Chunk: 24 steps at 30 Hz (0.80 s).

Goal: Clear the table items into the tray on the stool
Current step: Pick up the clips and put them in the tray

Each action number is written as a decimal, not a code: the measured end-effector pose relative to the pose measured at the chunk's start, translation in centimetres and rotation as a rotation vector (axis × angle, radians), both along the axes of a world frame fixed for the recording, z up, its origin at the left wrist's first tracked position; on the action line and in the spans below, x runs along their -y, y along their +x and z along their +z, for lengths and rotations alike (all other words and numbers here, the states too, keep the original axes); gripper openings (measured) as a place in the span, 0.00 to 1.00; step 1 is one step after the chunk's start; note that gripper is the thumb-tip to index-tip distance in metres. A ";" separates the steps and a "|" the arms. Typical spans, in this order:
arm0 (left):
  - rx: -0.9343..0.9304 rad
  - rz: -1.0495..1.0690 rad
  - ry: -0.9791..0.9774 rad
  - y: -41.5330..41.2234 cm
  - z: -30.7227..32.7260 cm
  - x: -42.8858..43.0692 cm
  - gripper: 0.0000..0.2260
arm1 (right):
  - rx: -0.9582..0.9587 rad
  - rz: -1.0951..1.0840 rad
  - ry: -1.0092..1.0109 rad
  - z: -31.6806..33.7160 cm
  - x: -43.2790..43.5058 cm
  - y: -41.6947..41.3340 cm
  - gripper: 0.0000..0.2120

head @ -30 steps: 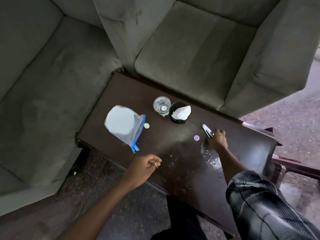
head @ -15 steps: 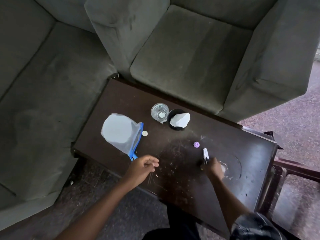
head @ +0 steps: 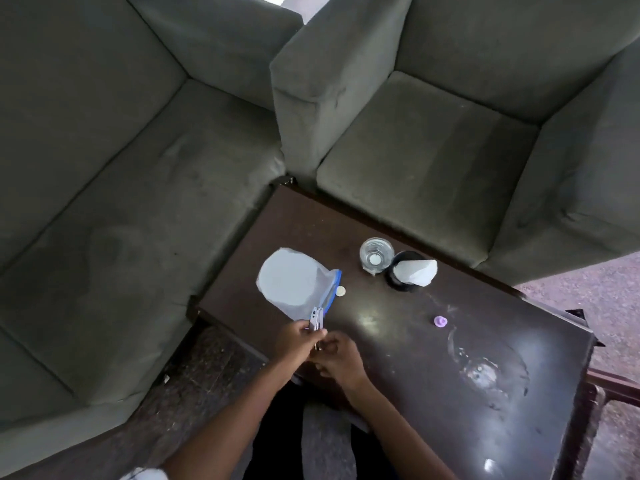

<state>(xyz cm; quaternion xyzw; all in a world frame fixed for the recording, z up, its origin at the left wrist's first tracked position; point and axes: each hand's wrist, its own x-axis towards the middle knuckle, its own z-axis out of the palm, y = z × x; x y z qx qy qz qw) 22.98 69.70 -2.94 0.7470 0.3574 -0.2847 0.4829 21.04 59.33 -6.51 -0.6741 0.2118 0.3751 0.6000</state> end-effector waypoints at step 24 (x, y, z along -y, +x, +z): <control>0.066 0.037 -0.105 1.8 -3.9 -24.1 0.06 | -0.024 -0.434 -0.404 -8.4 -16.4 11.6 0.12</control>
